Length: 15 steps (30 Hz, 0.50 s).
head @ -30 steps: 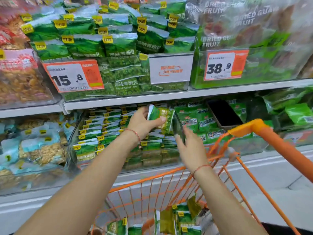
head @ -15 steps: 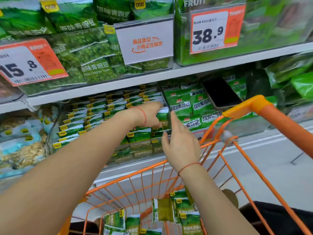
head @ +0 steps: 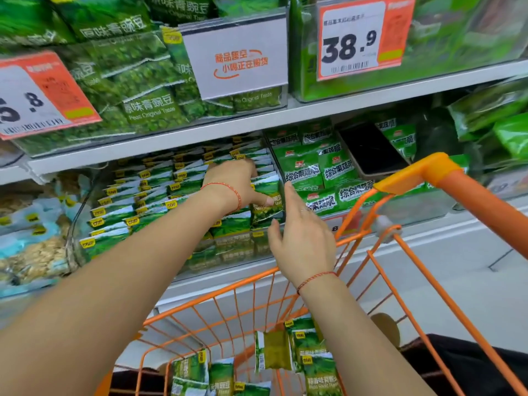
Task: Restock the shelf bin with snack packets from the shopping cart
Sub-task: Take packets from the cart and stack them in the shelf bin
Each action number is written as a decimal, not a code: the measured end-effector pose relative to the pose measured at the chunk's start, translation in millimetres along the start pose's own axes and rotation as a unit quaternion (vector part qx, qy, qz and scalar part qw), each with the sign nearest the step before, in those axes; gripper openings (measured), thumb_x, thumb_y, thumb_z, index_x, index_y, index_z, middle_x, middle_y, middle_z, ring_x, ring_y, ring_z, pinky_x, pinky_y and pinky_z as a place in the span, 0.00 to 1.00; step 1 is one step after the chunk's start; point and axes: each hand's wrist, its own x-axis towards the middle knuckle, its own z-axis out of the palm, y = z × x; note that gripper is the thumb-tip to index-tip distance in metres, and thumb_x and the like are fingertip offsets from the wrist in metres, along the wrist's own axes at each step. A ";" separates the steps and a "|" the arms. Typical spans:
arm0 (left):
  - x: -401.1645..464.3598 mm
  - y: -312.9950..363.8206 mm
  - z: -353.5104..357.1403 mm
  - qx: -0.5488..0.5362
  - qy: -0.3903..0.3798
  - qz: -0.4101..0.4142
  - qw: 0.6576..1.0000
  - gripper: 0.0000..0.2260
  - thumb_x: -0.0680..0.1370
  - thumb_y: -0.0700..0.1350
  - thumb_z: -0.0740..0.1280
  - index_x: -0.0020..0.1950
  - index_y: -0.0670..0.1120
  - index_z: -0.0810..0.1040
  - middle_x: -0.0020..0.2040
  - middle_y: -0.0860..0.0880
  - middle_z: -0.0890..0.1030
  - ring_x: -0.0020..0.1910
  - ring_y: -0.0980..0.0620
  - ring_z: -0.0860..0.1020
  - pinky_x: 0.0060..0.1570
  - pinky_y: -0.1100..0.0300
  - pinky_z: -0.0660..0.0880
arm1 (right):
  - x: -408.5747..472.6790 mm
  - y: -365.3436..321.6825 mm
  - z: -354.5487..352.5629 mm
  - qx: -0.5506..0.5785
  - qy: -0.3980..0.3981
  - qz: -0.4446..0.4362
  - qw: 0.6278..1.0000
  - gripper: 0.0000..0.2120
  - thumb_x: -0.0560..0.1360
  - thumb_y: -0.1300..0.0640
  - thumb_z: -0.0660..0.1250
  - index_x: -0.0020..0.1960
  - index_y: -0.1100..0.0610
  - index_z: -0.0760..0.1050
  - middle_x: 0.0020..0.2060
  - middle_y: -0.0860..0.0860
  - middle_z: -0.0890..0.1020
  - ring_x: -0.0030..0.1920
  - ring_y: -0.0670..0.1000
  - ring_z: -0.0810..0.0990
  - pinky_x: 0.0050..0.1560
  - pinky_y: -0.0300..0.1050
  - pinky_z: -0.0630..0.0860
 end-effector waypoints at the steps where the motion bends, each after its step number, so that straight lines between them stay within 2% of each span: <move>1: 0.7 2.5 -1.0 0.014 -0.005 -0.004 1.000 0.32 0.68 0.66 0.70 0.64 0.47 0.72 0.59 0.49 0.78 0.58 0.47 0.76 0.50 0.55 0.70 | 0.1 0.5 1.1 -0.002 0.004 0.000 1.000 0.32 0.79 0.50 0.58 0.78 0.54 0.49 0.73 0.50 0.67 0.59 0.51 0.76 0.53 0.44 0.73; 5: 7.8 12.6 1.4 0.092 -0.027 -0.020 0.995 0.32 0.67 0.67 0.71 0.61 0.47 0.73 0.55 0.48 0.79 0.56 0.46 0.76 0.55 0.51 0.70 | 0.3 0.9 4.5 -0.002 0.003 0.006 1.000 0.32 0.78 0.51 0.59 0.78 0.54 0.50 0.72 0.50 0.68 0.61 0.53 0.75 0.56 0.46 0.73; 7: 7.6 15.1 3.1 0.097 -0.028 -0.019 0.995 0.33 0.68 0.66 0.71 0.64 0.47 0.71 0.58 0.47 0.78 0.59 0.45 0.74 0.58 0.50 0.69 | 0.4 0.8 3.6 0.004 -0.004 0.002 1.000 0.32 0.78 0.52 0.60 0.78 0.54 0.50 0.73 0.51 0.66 0.64 0.53 0.74 0.58 0.46 0.72; 11: -13.8 15.8 -0.5 0.016 -0.005 0.004 1.000 0.34 0.72 0.60 0.67 0.72 0.46 0.62 0.68 0.44 0.69 0.68 0.43 0.67 0.65 0.47 0.63 | -3.1 1.2 -3.1 0.011 -0.037 -0.005 0.999 0.32 0.79 0.50 0.58 0.78 0.53 0.48 0.77 0.49 0.53 0.72 0.52 0.64 0.64 0.47 0.69; 15: -55.9 3.0 -11.0 -0.091 0.117 0.030 0.988 0.24 0.75 0.52 0.64 0.70 0.49 0.67 0.67 0.48 0.72 0.66 0.45 0.68 0.64 0.51 0.63 | -9.4 0.0 -12.2 0.076 -0.057 0.000 0.995 0.29 0.79 0.49 0.59 0.77 0.51 0.54 0.77 0.46 0.52 0.75 0.47 0.56 0.66 0.45 0.65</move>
